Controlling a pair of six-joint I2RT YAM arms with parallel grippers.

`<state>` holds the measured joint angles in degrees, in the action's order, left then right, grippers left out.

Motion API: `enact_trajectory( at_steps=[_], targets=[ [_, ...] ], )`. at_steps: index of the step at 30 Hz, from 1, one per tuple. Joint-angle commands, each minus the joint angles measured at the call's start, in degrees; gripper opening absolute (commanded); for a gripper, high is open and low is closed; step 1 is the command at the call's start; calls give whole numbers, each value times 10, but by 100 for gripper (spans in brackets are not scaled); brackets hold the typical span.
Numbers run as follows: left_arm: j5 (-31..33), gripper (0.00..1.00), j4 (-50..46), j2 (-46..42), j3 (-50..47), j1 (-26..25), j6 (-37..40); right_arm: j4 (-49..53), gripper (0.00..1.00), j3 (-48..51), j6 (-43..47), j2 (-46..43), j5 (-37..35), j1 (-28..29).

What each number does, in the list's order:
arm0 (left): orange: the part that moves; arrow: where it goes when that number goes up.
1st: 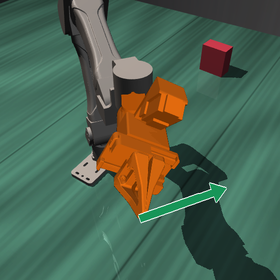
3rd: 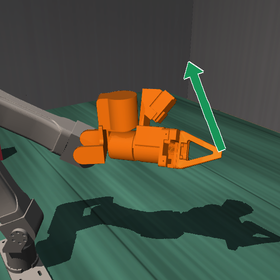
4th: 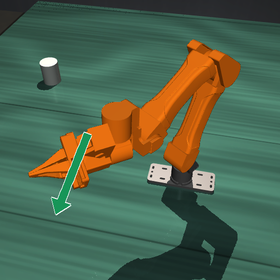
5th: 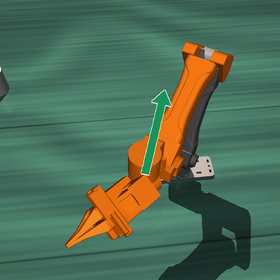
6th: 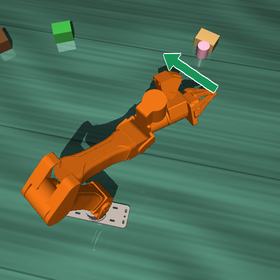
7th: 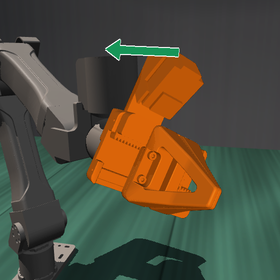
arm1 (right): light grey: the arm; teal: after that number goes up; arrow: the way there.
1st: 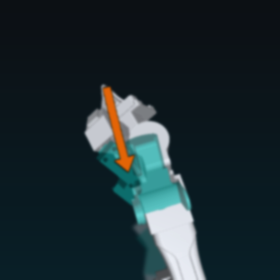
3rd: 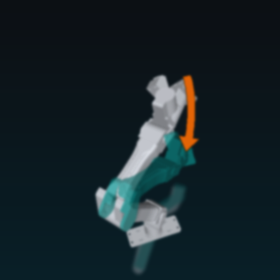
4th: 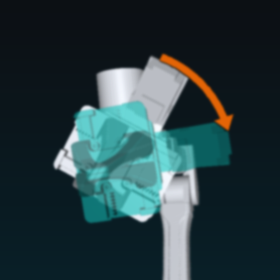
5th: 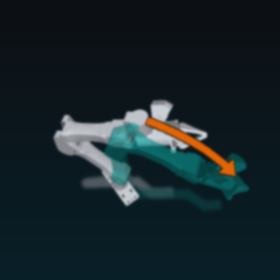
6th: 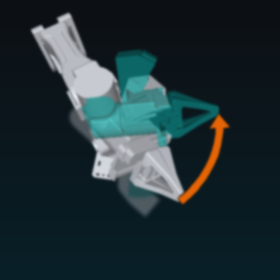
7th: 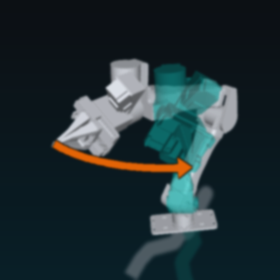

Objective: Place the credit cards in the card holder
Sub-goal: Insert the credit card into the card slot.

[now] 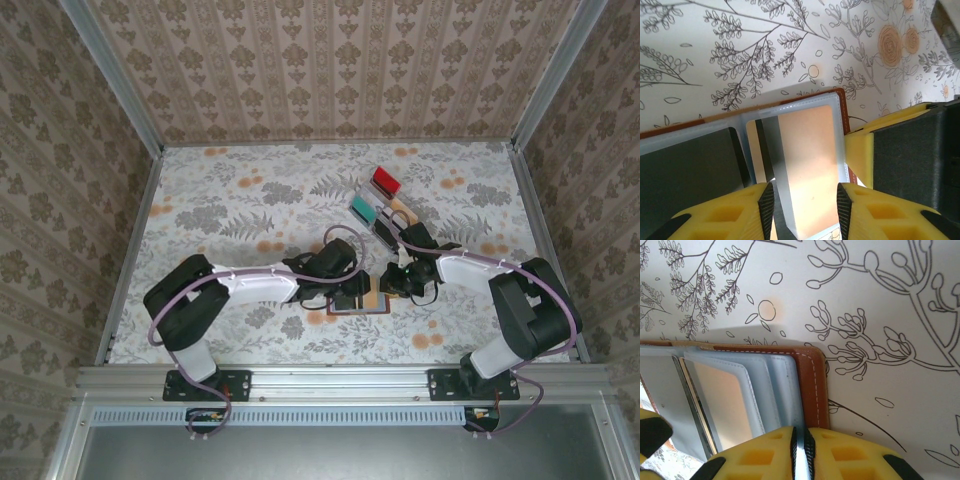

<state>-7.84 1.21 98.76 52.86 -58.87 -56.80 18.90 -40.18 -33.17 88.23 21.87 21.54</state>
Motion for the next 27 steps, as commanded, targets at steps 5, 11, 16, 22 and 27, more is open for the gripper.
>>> enact_trajectory(
  at_steps=[5, 11, 16, 22, 27],
  targets=[
    [24, 40, -40, 31, 25, -9, -12, 26, 19, 13, -1, 29, -37, 4],
    [10, 36, -23, 44, 28, -11, -9, 25, 19, 13, 0, 31, -35, 3],
    [-3, 30, -12, 48, 36, -13, -6, 21, 19, 15, -1, 33, -34, 3],
    [-7, 29, -14, 45, 39, -15, -6, 18, 19, 17, -4, 34, -32, 4],
    [24, 39, -45, 29, 27, -14, -13, 21, 19, 18, -4, 33, -41, 5]
  ],
)
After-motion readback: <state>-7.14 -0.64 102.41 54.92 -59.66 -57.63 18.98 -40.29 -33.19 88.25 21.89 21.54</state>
